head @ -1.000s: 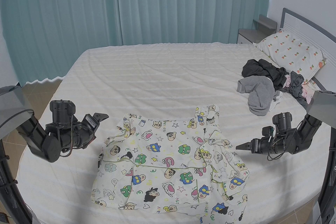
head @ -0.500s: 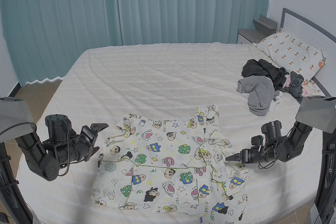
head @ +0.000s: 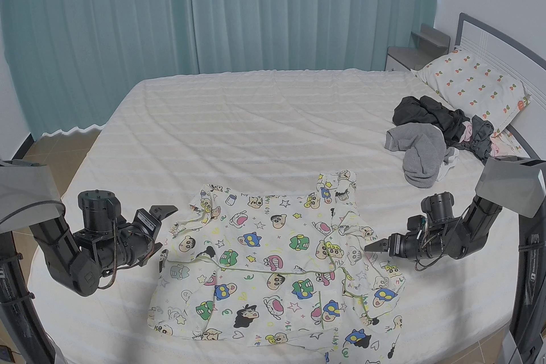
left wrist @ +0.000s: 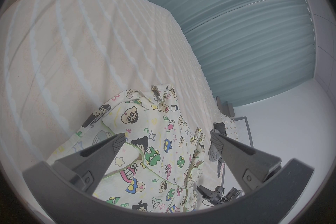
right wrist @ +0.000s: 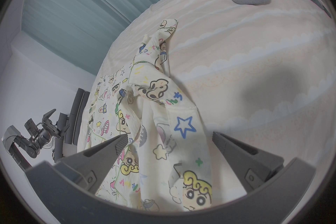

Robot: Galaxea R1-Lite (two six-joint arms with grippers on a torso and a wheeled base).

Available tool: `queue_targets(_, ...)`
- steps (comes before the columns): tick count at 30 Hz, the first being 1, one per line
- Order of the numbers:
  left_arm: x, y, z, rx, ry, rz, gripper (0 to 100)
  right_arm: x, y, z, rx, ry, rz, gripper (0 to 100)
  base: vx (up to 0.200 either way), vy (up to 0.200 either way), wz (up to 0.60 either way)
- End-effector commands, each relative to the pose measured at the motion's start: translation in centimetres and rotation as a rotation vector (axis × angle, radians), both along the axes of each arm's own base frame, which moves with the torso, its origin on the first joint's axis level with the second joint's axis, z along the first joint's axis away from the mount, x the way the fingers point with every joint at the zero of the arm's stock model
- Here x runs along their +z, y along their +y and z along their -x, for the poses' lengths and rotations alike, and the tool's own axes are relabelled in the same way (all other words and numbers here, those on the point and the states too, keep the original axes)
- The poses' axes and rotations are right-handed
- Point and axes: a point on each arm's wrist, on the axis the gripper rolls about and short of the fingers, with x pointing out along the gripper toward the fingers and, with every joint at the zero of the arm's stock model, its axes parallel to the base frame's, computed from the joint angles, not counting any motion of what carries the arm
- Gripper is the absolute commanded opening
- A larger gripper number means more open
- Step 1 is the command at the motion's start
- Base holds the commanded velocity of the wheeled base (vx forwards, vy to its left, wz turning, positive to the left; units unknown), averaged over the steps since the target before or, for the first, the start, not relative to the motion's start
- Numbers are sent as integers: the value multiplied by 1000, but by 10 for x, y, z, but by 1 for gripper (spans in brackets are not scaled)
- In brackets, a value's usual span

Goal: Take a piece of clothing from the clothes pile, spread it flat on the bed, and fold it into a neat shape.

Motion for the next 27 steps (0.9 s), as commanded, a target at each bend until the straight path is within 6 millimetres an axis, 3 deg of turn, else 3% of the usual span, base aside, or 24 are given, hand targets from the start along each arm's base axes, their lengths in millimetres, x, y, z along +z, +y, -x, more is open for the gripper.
queue_targets(1, -2, 0, 0, 0, 8, -1, 100, -4, 1, -1, 4, 9, 1, 0, 0, 0, 0)
queue_targets(13, -3, -1, 0, 0, 10, -2, 100, 1, -3, 0, -10, -3, 1, 0, 0, 0, 0)
queue_targets(20, -3, 0, 0, 1, 9, -2, 100, 19, -21, 0, -105, -50, 64, 0, 0, 0, 0)
queue_targets(27, -3, 0, 0, 19, 8, -15, 100, 18, -35, -1, -216, -55, 160, 0, 0, 0, 0)
